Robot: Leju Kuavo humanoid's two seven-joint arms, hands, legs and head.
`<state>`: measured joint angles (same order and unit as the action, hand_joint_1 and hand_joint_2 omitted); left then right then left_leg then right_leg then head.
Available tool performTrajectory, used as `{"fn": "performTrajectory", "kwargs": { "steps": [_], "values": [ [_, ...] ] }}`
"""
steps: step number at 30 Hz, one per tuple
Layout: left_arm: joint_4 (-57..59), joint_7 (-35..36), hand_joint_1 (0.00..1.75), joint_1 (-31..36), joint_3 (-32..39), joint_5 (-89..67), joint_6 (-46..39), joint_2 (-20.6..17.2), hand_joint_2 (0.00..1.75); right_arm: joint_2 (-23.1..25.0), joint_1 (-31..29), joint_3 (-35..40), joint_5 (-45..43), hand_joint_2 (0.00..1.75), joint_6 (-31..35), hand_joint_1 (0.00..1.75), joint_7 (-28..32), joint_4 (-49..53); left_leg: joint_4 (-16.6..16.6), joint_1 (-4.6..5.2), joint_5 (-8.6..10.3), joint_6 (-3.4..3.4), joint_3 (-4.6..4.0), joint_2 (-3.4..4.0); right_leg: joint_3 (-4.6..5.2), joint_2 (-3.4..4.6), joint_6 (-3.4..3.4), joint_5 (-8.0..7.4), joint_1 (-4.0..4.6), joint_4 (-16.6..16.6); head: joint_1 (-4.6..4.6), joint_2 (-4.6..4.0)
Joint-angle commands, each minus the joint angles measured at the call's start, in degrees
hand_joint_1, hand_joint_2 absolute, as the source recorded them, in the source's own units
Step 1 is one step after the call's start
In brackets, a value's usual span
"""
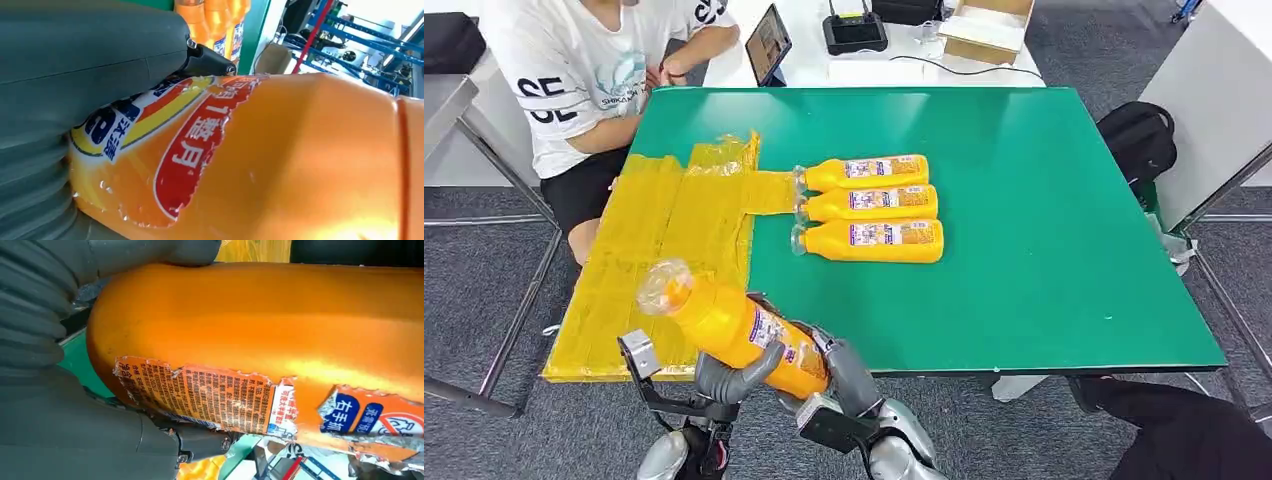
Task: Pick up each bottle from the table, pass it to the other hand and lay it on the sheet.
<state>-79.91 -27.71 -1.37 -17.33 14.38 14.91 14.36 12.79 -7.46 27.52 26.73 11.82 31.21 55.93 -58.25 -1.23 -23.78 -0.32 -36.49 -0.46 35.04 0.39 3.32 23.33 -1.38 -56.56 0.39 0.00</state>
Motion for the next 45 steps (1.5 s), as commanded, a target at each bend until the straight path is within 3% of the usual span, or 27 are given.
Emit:
{"fn": "performTrajectory", "kwargs": {
  "steps": [1,2,3,4,5,6,8,11,20,26,30,35,38,41,45],
  "values": [
    [2.5,0.1,1.75,4.0,-2.0,-0.6,0.2,-0.3,1.75,-0.4,0.0,3.0,0.6,1.75,-1.4,1.75,0.2,-4.3,0.0,-0.02,-0.05,0.06,0.21,-0.11,-0.27,-0.17,-0.13,0.09,0.05,0.1,0.0,0.0],
    [1.7,-2.0,1.75,4.1,-2.3,-5.5,-3.8,-0.6,1.75,-0.3,0.0,2.7,0.7,1.75,-1.3,1.75,0.0,-4.1,0.1,-0.03,-0.1,0.09,0.34,-0.12,-0.41,-0.2,-0.18,0.13,0.08,0.1,0.0,0.0],
    [1.2,-2.7,1.75,4.2,-2.4,-8.3,-6.4,-0.7,1.75,-0.2,-0.1,2.6,1.0,1.75,-0.9,0.12,-0.8,-3.9,0.1,-0.04,-0.15,0.12,0.46,-0.12,-0.54,-0.22,-0.23,0.18,0.1,0.1,0.0,0.0],
    [1.0,-2.6,1.75,4.3,-2.3,-9.1,-7.3,-0.7,1.75,-0.1,-0.2,2.5,1.4,1.75,-0.1,0.0,-1.5,-3.9,0.0,-0.02,-0.06,0.07,0.2,-0.11,-0.27,-0.18,-0.14,0.1,0.06,0.1,0.0,0.0],
    [0.9,-2.6,1.75,4.4,-2.1,-10.4,-8.7,-0.7,1.75,0.1,-0.3,2.2,1.1,1.75,0.0,0.0,-1.7,-3.6,0.0,-0.03,-0.1,0.08,0.31,-0.11,-0.38,-0.2,-0.18,0.14,0.08,0.1,0.0,0.0],
    [0.9,-2.7,1.75,4.5,-1.8,-11.6,-10.1,-0.7,1.75,0.2,-0.3,1.8,0.4,0.0,-0.3,0.0,-1.8,-2.8,0.0,-0.03,-0.06,0.06,0.2,-0.11,-0.26,-0.17,-0.14,0.09,0.07,0.0,0.02,0.0],
    [1.2,-3.3,1.75,5.2,-0.6,-14.5,-13.8,-0.7,1.75,0.3,0.2,0.4,-2.1,0.0,-1.5,0.0,-2.0,0.7,0.0,-0.03,-0.07,0.06,0.21,-0.04,-0.25,-0.11,-0.15,0.08,0.07,0.0,0.0,0.0],
    [1.3,-6.5,1.75,7.7,2.4,-24.7,-27.0,-1.0,1.75,-0.4,1.0,-1.6,-8.0,0.0,-6.2,0.0,-2.8,8.7,0.0,-0.01,-0.06,0.06,0.16,-0.07,-0.2,-0.14,-0.17,0.09,0.05,0.0,0.0,0.0],
    [1.6,-6.7,1.75,8.8,3.7,-25.7,-29.3,-1.0,1.75,-0.8,1.1,-1.6,-8.5,0.0,-6.7,0.0,-3.2,10.2,0.0,0.0,-0.04,0.07,0.23,-0.07,-0.29,-0.12,-0.12,0.06,0.04,0.1,0.04,0.0],
    [4.8,-7.8,1.75,15.8,9.0,-27.4,-34.4,-2.7,1.75,-0.7,-0.9,-3.0,-11.6,0.0,-6.7,0.0,-3.2,12.6,0.0,-0.01,0.03,0.02,0.06,-0.06,-0.12,-0.1,-0.12,0.0,0.04,0.0,0.04,0.0],
    [11.8,-7.6,1.75,21.1,11.6,-37.0,-43.1,-4.4,1.75,0.3,-0.5,-4.3,-13.3,0.0,-1.8,0.0,-0.6,15.6,0.0,-0.03,0.02,0.03,0.17,-0.03,-0.21,-0.08,-0.16,-0.01,0.07,0.0,0.02,0.0],
    [31.1,-1.4,1.75,31.4,12.6,-61.6,-54.9,-9.1,1.75,0.8,0.2,-3.8,-15.6,0.0,3.4,0.0,1.3,20.9,0.1,0.0,0.05,0.08,0.3,-0.07,-0.34,-0.15,-0.2,0.04,0.04,0.0,0.02,0.0],
    [39.8,4.1,1.75,36.3,14.1,-77.0,-54.9,-11.3,1.75,0.9,0.4,-2.9,-16.5,0.0,4.8,0.0,3.3,23.0,0.1,-0.01,0.08,0.06,0.27,-0.08,-0.32,-0.14,-0.18,0.02,0.04,0.0,0.04,0.0],
    [50.1,6.7,1.75,42.0,12.9,-82.2,-53.8,-13.6,1.75,0.4,0.2,-1.5,-15.9,0.0,5.6,0.0,4.3,24.0,0.0,-0.02,0.06,0.04,0.21,-0.03,-0.24,-0.08,-0.16,0.01,0.05,0.0,0.02,0.0],
    [50.5,6.5,1.75,42.4,13.0,-82.1,-53.7,-13.8,1.75,0.4,0.2,-1.5,-15.9,0.0,5.6,0.0,4.3,24.1,0.0,-0.05,0.06,0.02,0.21,0.04,-0.23,-0.01,-0.14,0.0,0.08,0.0,0.02,0.0]
  ]
}}
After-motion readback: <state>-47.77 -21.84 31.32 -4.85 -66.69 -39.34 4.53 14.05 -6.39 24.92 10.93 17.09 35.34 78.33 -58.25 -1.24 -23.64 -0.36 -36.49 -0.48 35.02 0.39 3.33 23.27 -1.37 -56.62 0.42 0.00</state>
